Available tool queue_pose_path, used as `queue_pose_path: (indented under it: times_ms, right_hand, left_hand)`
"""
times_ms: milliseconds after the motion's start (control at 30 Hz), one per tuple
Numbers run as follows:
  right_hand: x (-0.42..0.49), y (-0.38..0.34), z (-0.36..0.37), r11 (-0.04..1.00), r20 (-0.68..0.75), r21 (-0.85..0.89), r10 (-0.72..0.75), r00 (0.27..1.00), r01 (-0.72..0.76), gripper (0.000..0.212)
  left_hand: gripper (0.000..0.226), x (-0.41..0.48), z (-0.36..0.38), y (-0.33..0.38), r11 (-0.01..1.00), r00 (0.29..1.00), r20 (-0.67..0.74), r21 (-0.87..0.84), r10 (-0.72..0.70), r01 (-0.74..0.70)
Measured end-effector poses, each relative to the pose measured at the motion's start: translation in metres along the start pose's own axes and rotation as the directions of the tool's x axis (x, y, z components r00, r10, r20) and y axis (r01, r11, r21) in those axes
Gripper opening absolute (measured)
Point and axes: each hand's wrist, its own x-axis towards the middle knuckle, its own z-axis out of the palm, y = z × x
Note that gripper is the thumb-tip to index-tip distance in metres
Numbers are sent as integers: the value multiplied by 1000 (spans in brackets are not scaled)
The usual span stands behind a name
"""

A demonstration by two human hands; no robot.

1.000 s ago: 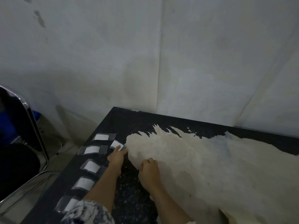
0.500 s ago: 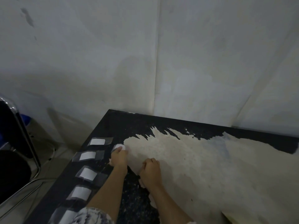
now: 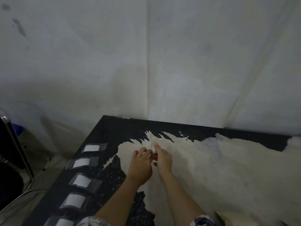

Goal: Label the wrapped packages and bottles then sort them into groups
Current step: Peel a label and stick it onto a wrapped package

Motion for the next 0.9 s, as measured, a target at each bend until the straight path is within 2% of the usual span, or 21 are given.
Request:
queue_pose_path:
  times_ms: [100, 167, 267, 400, 467, 533, 633, 767, 900]
  right_hand:
    - [1, 2, -8, 999, 42, 18, 31, 999, -32, 27]
    - [4, 6, -12, 997, 4, 13, 70, 998, -70, 22]
    - [7, 10, -20, 993, -54, 69, 101, 993, -97, 11]
    - [12, 9, -38, 967, -104, 198, 186, 977, -163, 11]
    - [11, 8, -47, 953, -93, 241, 212, 973, -184, 15]
    - [9, 8, -57, 947, -73, 261, 213, 974, -188, 17]
    - [6, 6, -67, 944, -52, 266, 217, 975, -196, 17]
    - [0, 3, -82, 955, -24, 204, 223, 975, -213, 22]
    - [-3, 4, -105, 971, -4, 142, 194, 981, -192, 23]
  left_hand:
    - [32, 1, -7, 11, 992, 994, 15, 55, 113, -113]
    - [34, 2, -3, 14, 985, 986, 33, 64, 161, -162]
    - [39, 0, 4, 16, 980, 980, -19, 26, 197, -196]
    - [33, -2, 3, 21, 989, 990, -22, -49, 136, -137]
    - [28, -1, 3, 25, 973, 1000, 18, -231, 22, -17]
    - [21, 2, 1, 33, 877, 981, 109, -442, -157, 190]
    - [14, 11, -4, 48, 646, 894, 179, -635, -410, 424]
    - [35, 19, -5, 68, 327, 755, 335, -749, -564, 576]
    - [17, 24, 1, 80, 82, 608, 434, -766, -665, 637]
